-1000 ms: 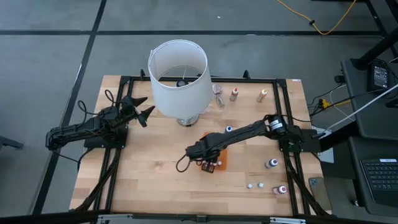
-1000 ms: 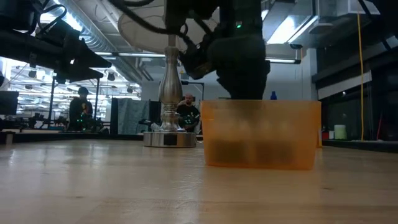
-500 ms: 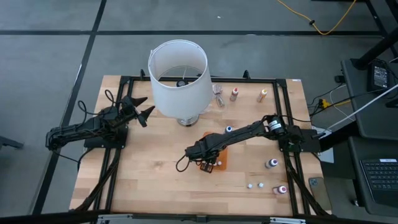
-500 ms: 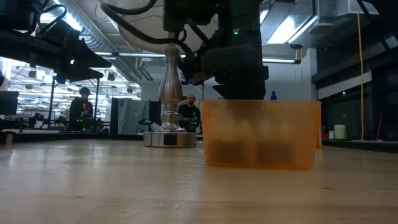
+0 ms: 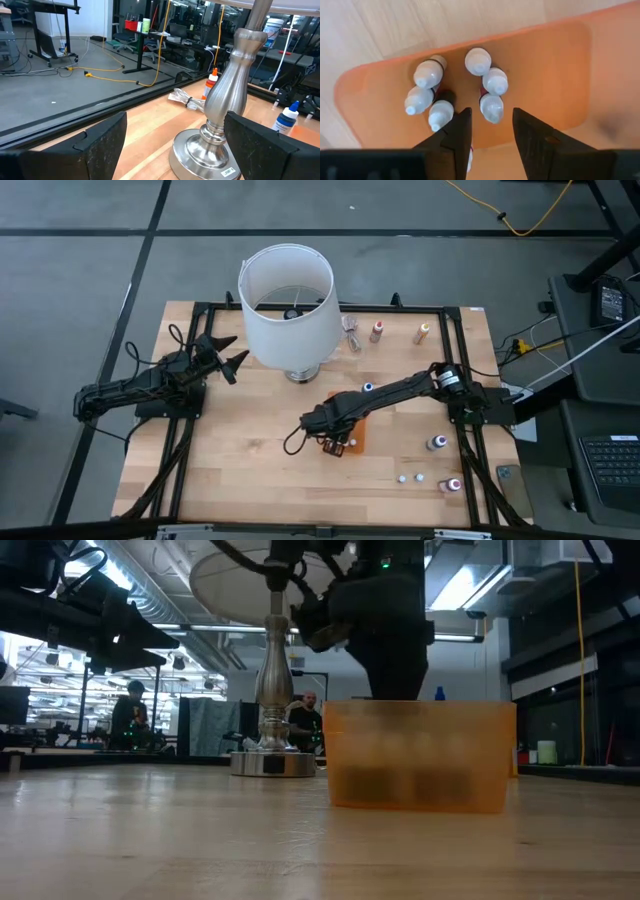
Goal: Pick & Place food coloring
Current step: Put the blue food coloring bottle into the orange bin
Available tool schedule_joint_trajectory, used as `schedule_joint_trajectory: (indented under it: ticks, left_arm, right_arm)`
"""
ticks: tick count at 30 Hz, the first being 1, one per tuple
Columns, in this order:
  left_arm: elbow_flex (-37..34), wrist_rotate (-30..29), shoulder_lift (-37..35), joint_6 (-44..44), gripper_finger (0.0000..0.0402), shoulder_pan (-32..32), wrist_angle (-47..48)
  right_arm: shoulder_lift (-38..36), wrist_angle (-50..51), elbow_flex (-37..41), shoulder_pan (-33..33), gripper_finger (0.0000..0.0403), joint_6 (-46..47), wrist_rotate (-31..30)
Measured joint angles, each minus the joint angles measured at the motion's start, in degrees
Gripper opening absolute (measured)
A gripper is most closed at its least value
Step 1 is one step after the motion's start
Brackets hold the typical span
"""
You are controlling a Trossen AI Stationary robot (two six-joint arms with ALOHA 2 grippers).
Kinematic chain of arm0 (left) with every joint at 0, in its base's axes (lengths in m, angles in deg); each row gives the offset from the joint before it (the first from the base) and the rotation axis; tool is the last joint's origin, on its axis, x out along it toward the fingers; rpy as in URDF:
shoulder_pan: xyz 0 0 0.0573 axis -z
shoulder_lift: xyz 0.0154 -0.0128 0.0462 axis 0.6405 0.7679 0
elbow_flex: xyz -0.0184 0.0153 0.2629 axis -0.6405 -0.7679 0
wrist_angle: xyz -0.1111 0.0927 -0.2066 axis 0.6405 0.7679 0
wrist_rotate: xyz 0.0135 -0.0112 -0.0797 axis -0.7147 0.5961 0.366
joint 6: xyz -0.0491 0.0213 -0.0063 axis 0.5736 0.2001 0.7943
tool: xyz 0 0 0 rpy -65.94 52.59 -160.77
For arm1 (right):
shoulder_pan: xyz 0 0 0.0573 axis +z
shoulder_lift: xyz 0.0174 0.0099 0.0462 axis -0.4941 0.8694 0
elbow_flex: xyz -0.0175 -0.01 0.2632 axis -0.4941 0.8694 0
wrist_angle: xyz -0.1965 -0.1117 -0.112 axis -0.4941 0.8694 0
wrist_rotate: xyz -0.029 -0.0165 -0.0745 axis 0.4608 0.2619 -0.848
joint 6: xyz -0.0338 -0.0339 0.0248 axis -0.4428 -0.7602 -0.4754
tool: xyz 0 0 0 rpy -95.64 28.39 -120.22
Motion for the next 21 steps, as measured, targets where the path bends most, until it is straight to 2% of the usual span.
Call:
schedule_joint_trajectory:
  ticks: [8,17,21]
  left_arm:
    - [-0.02,-0.01,0.0,0.0,0.0322,0.0,-0.02]
    - [-0.01,0.01,-0.01,0.0,0.0322,0.0,-0.02]
    - [0.0,0.0,0.0,-0.01,0.0322,0.0,-0.02]
  right_arm:
    - [-3.69,0.23,1.31,1.1,0.0153,-1.75,-0.04]
    - [-11.27,-0.1,9.03,3.14,0.0254,-1.59,-0.22]
    - [-15.34,-0.23,12.69,5.02,0.0285,2.3,0.11]
